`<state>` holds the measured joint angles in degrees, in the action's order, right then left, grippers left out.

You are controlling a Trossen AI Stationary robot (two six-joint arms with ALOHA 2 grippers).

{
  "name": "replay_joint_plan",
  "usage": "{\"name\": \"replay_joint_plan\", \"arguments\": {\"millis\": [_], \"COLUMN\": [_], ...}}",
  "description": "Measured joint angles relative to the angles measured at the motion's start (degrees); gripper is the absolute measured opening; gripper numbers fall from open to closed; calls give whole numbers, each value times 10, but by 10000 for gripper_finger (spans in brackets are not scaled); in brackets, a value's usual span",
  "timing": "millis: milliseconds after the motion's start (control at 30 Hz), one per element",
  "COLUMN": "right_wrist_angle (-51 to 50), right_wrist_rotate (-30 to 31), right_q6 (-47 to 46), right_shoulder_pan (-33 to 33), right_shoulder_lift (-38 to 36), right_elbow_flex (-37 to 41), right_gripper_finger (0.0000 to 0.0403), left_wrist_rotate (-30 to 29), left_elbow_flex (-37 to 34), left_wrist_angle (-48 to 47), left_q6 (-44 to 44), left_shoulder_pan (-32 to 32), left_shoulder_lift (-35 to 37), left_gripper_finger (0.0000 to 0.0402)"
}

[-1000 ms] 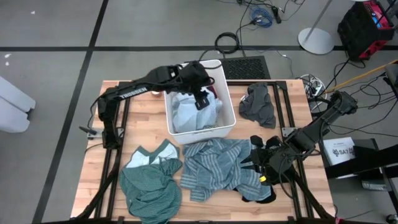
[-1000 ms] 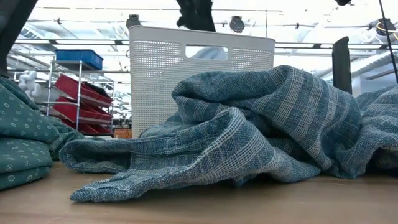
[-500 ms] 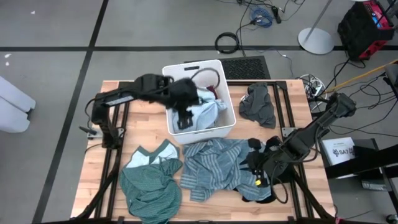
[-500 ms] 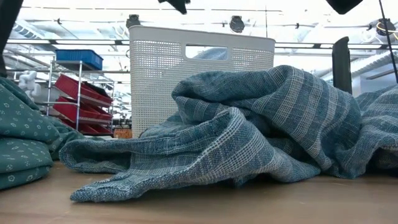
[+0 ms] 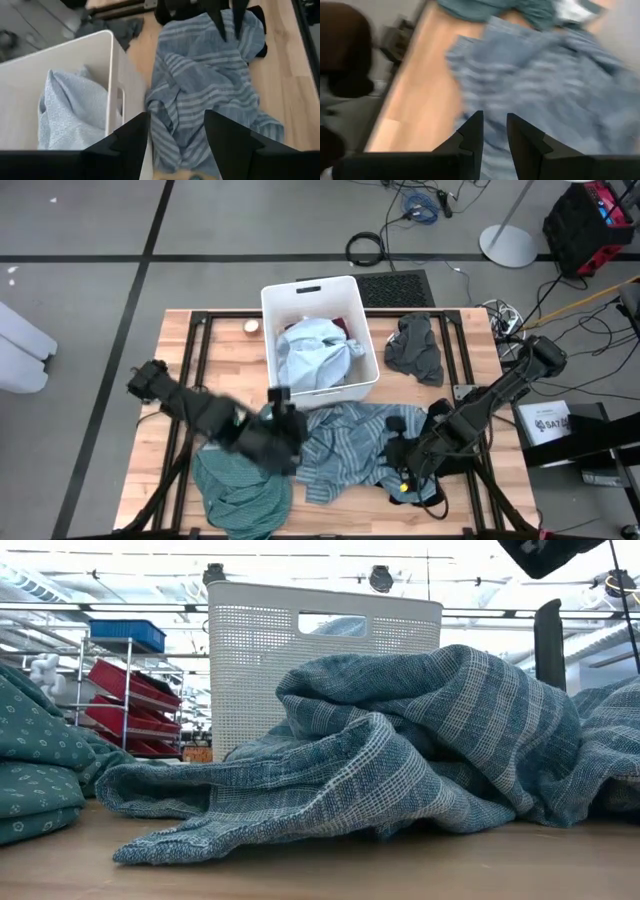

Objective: Sort clothes
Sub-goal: Put the blue shirt into the white laundry bin

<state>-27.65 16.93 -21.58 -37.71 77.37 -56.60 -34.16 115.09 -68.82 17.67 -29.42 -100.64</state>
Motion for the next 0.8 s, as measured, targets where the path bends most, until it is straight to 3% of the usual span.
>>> {"name": "replay_joint_plan", "arguments": {"millis": [133, 367, 533, 800], "right_wrist_angle": [91, 230, 332, 399], "right_wrist_rotate": [-63, -148, -213, -214], "right_q6": [36, 60, 60, 114], "right_shoulder_pan": [9, 24, 32, 34], "right_shoulder_lift": [35, 105, 161, 254], "right_elbow_flex": [0, 0, 0, 0], "right_gripper_finger": [75, 75, 75, 87], "left_wrist_rotate": [-58, -67, -70, -98], "left_elbow_flex": [-72, -187, -209, -210], "left_wrist_angle": [88, 289, 313, 325], "left_q6": [13, -29, -28, -65], "left_shoulder_pan": [-51, -79, -91, -88], "left_shoulder_lift": [0, 0, -1, -1], "left_gripper_finger": [203, 203, 203, 203]}}
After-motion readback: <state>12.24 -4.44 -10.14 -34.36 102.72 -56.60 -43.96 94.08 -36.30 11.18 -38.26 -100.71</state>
